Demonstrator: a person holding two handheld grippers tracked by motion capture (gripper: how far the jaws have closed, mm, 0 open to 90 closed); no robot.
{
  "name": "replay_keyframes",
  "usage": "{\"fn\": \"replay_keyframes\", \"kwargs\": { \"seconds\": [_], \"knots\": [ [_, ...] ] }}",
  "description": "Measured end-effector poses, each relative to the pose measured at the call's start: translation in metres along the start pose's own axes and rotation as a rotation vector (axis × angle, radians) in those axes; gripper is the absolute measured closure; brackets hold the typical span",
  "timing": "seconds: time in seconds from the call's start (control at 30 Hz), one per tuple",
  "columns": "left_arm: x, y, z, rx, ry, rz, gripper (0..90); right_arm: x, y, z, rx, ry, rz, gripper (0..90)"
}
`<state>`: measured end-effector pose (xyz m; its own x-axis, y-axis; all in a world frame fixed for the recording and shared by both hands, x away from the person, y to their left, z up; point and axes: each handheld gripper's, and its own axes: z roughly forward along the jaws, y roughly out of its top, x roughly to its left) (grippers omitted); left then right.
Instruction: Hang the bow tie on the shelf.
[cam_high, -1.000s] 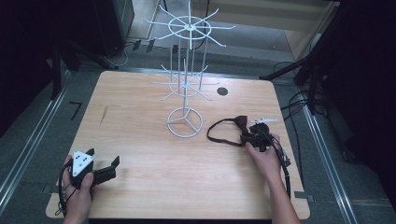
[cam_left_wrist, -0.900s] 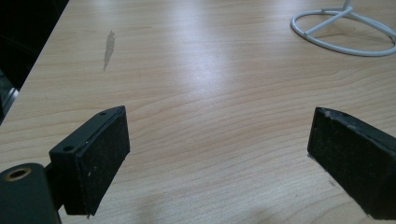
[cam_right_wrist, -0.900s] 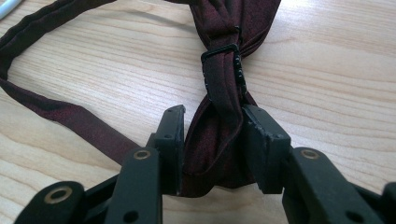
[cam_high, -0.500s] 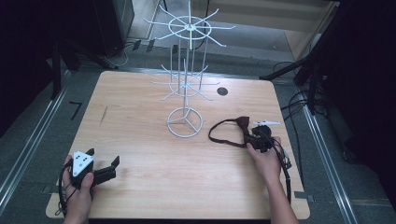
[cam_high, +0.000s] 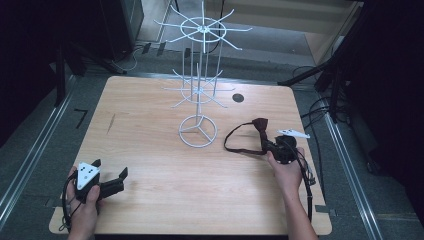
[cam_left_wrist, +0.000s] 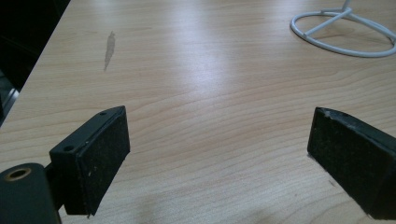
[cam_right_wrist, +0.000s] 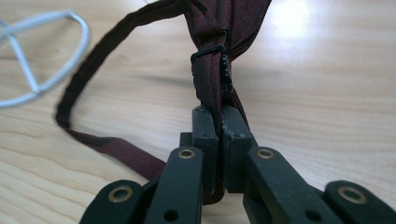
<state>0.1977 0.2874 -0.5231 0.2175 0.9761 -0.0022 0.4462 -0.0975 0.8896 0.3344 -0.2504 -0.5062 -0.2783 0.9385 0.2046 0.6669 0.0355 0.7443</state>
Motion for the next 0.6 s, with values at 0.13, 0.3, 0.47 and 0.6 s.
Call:
{"fn": "replay_keyframes", "kwargs": {
  "seconds": [0.13,0.3,0.47,0.6],
  "knots": [
    [0.0,0.0,0.0,-0.001,0.001,0.0,6.1,0.011,0.005,-0.011,-0.067,0.022,-0.003,87.9],
    [0.0,0.0,0.0,-0.003,0.0,-0.001,6.1,0.02,0.01,-0.02,-0.12,0.053,-0.001,87.9],
    [0.0,0.0,-0.001,-0.008,0.0,-0.005,6.1,0.037,0.015,-0.034,-0.194,0.09,-0.038,87.8],
    [0.0,0.0,-0.001,-0.009,0.0,-0.005,6.1,0.045,0.017,-0.039,-0.221,0.103,-0.051,87.8]
  ]
}}
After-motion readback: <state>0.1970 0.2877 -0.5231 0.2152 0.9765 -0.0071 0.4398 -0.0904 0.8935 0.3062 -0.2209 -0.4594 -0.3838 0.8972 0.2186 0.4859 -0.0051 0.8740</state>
